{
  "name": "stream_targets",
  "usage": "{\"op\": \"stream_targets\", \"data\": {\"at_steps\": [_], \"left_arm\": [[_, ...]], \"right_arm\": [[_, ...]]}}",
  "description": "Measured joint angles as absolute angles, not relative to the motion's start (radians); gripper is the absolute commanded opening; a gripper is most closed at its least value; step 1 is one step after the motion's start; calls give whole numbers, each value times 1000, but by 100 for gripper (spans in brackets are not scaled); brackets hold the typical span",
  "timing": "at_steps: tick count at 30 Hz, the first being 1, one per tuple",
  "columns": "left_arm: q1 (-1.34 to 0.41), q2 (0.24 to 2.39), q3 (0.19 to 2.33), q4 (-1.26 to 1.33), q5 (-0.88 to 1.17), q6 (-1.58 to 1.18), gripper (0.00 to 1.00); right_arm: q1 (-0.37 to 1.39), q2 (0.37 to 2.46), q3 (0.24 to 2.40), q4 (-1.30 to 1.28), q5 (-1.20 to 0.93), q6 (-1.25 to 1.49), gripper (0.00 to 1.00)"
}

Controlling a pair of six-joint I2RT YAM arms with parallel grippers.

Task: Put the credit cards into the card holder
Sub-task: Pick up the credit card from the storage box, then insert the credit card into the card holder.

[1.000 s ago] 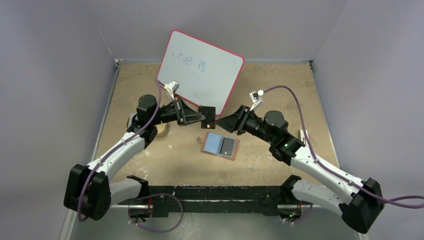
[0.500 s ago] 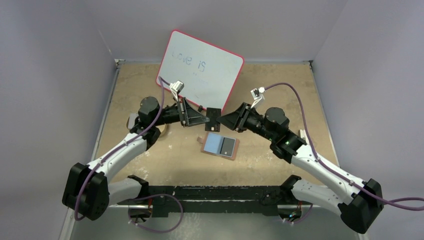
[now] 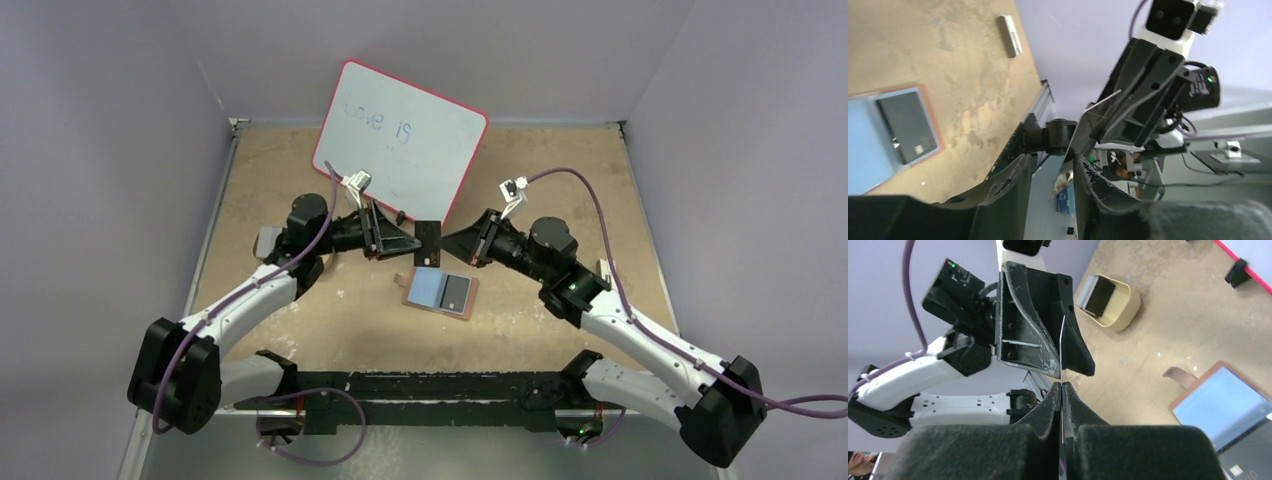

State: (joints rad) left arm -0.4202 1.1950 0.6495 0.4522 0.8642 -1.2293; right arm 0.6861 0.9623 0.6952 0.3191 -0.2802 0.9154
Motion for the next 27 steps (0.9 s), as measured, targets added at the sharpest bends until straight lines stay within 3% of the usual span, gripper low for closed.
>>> {"op": "stream_targets", "data": {"at_steps": [4,13,27], "left_arm": [[-422,1195,693,199,770,-1053,49],[-424,1274,733,-191,377,-779,50],[-482,1445,678,-121,287,-739,55]], "right_arm": [[674,962,649,307,-270,915,0],[660,1034,534,279,-208,937,0],[646,1203,429,327,-142,974,0]]}}
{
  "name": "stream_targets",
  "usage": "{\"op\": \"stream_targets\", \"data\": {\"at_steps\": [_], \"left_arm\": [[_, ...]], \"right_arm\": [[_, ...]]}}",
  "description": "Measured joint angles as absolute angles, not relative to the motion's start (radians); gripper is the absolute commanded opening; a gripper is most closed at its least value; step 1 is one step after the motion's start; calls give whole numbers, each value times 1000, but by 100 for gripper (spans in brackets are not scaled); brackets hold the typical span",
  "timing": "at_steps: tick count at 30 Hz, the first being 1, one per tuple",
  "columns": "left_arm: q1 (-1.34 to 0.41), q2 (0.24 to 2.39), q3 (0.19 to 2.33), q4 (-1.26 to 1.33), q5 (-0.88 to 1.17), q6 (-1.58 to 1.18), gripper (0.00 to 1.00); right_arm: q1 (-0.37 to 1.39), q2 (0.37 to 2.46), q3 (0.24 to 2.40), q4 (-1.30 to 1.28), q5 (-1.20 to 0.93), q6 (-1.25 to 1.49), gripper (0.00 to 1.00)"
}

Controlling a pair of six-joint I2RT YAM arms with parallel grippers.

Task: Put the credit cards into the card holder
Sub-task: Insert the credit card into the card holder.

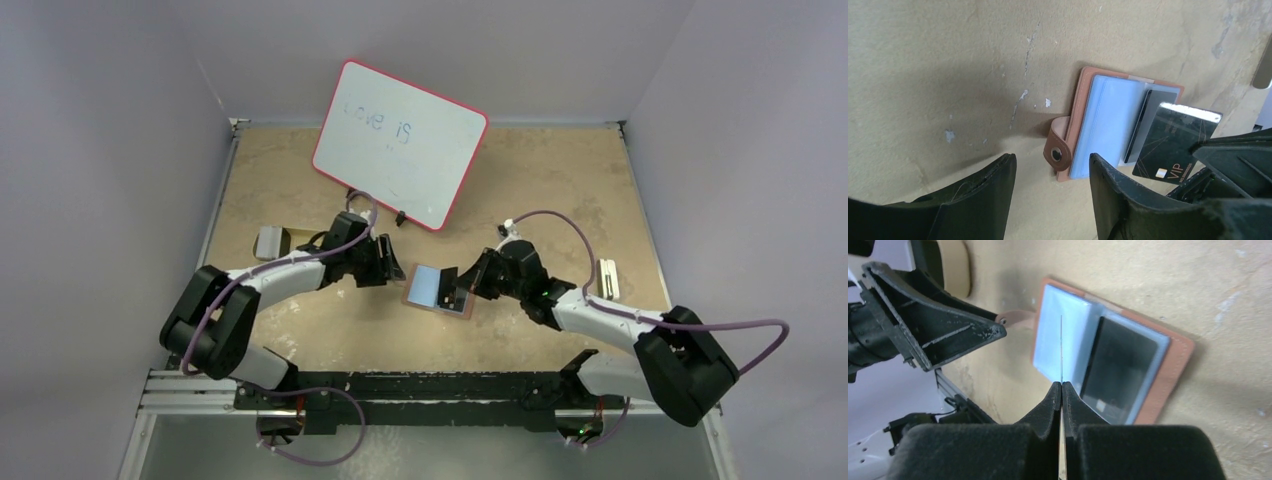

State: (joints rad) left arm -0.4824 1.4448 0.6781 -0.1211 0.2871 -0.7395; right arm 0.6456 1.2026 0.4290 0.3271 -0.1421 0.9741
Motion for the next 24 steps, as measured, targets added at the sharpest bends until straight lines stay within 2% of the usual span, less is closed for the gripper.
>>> {"op": "stream_targets", "data": {"at_steps": [4,6,12,15,17,24], "left_arm": [[-514,1506,675,-81,279,-740,55],[-525,1518,676,-56,279,-740,52],[-558,1539,677,-39,242,-738,15],[-571,1541,677,-59,217,-738,3],[-580,1540,677,-65,208,-741,0],[-624,1522,660,-60,177,-766,0]], "right_arm": [[605,1224,410,348,-147,969,0],[581,1222,395,366,-152,968,0],[548,1244,365,427,-191,969,0],[543,1261,342,459,-208,972,0],[542,1271,330,473,-220,976,0],[530,1329,302,562,-257,994,0]]}}
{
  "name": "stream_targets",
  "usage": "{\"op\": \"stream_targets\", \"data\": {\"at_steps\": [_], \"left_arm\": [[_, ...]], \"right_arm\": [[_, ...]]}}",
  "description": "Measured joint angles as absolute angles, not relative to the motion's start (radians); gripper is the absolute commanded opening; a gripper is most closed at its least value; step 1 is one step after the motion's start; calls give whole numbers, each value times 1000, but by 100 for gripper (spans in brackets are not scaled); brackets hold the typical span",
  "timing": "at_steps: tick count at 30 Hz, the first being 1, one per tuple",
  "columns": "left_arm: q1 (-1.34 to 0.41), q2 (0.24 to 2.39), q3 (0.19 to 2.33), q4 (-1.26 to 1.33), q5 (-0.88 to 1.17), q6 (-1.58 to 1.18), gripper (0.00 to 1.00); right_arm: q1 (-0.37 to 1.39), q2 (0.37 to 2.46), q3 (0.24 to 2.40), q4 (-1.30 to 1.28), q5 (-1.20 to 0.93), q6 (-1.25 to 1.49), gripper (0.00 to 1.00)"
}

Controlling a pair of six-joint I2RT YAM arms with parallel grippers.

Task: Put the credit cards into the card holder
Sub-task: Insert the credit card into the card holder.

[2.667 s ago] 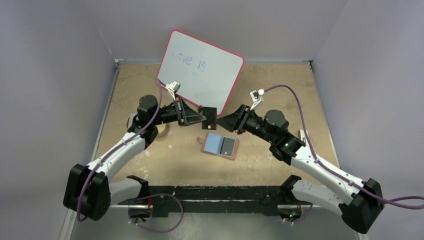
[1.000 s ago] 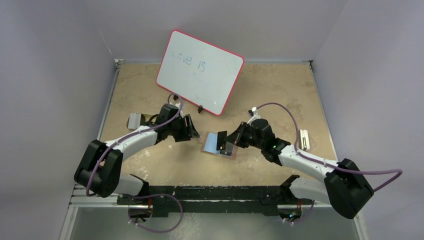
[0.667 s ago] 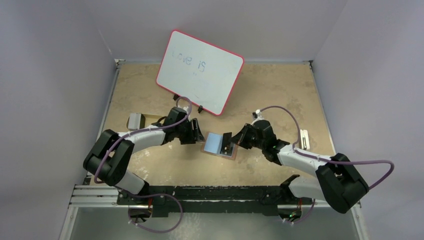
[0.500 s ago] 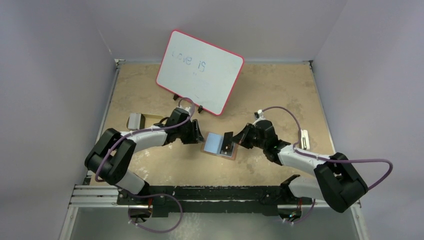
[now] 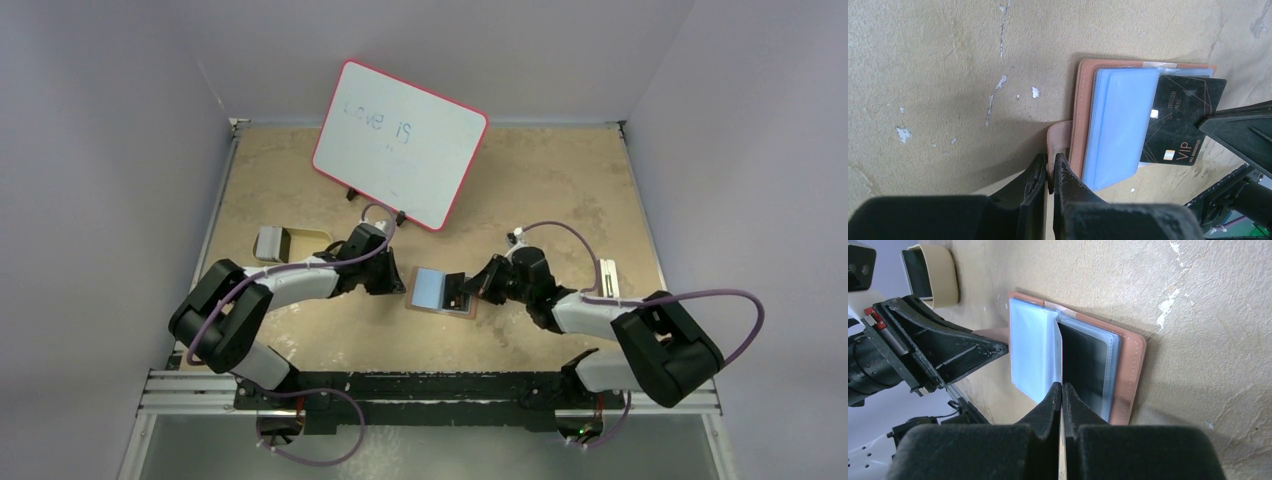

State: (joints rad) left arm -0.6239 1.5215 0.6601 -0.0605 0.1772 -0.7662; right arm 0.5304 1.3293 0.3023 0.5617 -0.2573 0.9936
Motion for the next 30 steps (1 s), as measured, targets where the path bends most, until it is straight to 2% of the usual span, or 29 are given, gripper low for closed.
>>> {"op": "stream_targets", "data": {"at_steps": [14,30], "left_arm": [[-651,1511,658,-68,139,-775,0],[-687,1497,658,-100,114,-775,0]], "right_arm": [[518,1386,265,706,-316,1026,0],[490,1425,257,750,-360,1034,0]]}}
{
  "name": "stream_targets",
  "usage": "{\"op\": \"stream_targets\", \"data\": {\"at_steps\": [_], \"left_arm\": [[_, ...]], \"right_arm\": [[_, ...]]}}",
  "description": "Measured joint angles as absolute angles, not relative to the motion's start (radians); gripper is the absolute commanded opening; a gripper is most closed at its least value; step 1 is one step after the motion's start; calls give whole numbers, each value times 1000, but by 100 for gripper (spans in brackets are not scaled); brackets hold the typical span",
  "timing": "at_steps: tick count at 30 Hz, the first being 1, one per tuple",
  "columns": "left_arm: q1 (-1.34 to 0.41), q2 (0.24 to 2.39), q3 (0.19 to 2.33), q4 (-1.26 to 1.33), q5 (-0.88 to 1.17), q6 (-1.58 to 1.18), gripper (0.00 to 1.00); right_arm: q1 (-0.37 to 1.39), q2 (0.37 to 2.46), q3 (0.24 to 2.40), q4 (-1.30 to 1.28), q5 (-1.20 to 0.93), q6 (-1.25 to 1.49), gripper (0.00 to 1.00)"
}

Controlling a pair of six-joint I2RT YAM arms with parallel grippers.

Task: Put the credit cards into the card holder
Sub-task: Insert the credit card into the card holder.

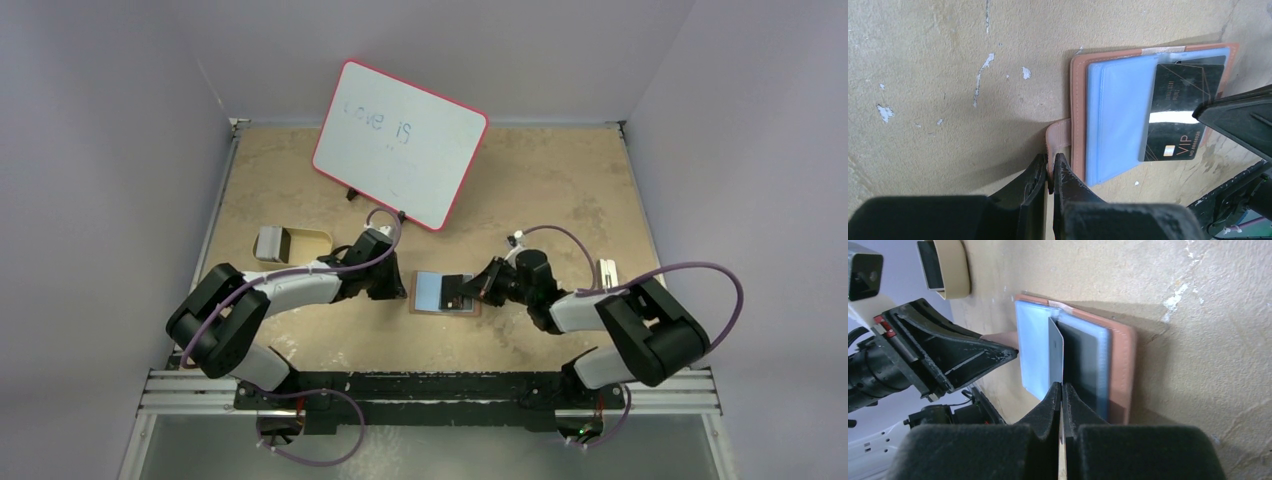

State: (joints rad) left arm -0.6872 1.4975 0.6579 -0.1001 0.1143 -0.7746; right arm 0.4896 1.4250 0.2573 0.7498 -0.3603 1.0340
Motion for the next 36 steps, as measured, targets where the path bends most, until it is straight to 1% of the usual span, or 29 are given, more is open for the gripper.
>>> {"op": "stream_targets", "data": {"at_steps": [8,16,18,23,28,36], "left_arm": [[-691,1497,658,-99,110,-775,0],[-710,1499,658,-93,108,-790,0],[-716,1501,658,-90,109,-796,0],[-733,1507,658,-66,127,-828,0],[-748,1511,658,-51,132,-844,0],[-749,1520,667,-47,134,-849,0]], "right_arm": [[488,1506,259,809,-398,1021,0],[487,1579,303,834,-432,1001,0],[487,1589,307,842,-439,1002,3],[488,1597,319,832,-439,1002,5],[501,1596,353,765,-429,982,8],[528,1594,432,630,-410,910,18]]}}
